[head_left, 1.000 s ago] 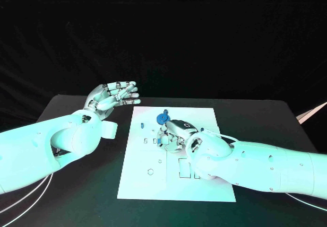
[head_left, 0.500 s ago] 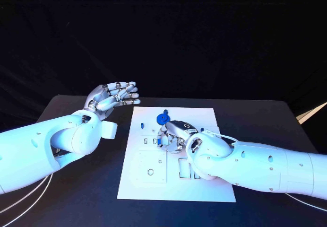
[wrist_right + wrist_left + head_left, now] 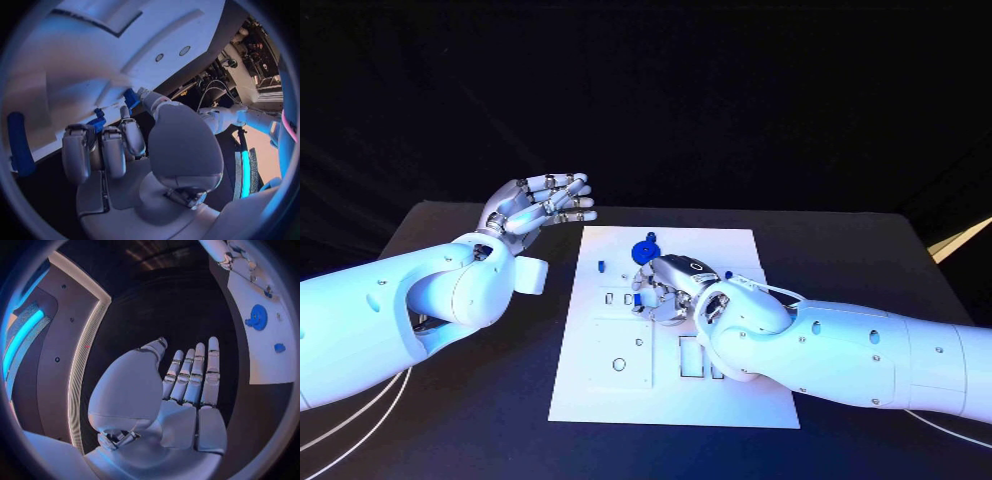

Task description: Assemble the parts on the task board

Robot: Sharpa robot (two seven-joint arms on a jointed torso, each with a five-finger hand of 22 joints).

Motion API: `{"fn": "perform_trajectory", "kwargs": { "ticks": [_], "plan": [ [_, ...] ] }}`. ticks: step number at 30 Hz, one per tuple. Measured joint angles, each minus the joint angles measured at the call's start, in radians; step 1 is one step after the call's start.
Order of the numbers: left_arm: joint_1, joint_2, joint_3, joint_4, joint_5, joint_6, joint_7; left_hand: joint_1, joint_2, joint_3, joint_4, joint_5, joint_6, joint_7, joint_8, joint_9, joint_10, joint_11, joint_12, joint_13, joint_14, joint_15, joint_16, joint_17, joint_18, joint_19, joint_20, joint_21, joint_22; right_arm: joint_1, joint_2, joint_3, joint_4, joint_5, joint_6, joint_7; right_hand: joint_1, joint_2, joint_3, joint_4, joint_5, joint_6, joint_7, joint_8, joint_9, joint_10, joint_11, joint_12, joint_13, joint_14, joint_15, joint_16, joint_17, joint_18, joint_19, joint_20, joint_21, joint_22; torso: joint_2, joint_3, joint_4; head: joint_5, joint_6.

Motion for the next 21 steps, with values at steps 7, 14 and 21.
{"fn": "perform_trajectory", "kwargs": {
  "ticks": [7,14,21],
  "plan": [
    [0.0,0.002,0.0,-0.006,-0.026,-0.002,-0.033,0.0,0.0,0.0,0.0,0.0,0.0,0.0,0.0,0.0,0.0,0.0,0.0,0.0,0.001,0.0,0.0,0.004,0.0,0.001,0.0,0.0,0.0,0.0,-0.04,0.0,0.043,0.0,-0.039,0.017,0.15,0.024,-0.305,0.157,0.016,-0.044,0.017,-0.059,-0.052,-0.023,0.019,-0.017,0.0,-0.006,0.015,0.0,0.0,0.0,0.007,0.007,-0.013,0.0,-0.001,0.0003,0.0005,0.001,0.001],
    [0.0,0.016,0.0,-0.032,-0.152,0.007,-0.179,-0.019,-0.017,0.0,0.0,0.0,0.002,0.0,0.016,0.01,0.089,-0.037,0.065,0.025,0.155,-0.056,0.174,0.122,0.0,0.125,-0.051,0.12,0.036,0.023,-0.127,0.007,0.112,0.059,-0.082,0.071,0.153,0.02,-0.305,0.157,0.015,-0.06,0.021,-0.059,-0.053,-0.029,0.021,-0.017,0.0,-0.005,0.017,0.0,0.0,0.0,0.007,0.007,-0.02,0.0,-0.004,0.0015,-0.0015,0.003,0.003],
    [0.0,0.05,0.0,-0.071,-0.382,0.123,-0.431,-0.096,-0.019,-0.008,0.053,0.0,0.04,-0.015,0.243,0.138,0.175,-0.107,0.482,0.314,0.334,-0.134,0.804,0.643,0.0,0.231,-0.128,0.526,0.306,0.072,-0.216,0.016,0.143,0.292,-0.128,0.189,0.183,0.051,-0.305,0.157,0.015,-0.043,0.016,-0.057,-0.053,-0.032,0.018,-0.017,0.0,-0.005,0.016,0.0,0.0,0.001,0.007,0.007,-0.043,0.0,-0.015,0.0077,-0.0085,0.01,-0.002]
  ]
}}
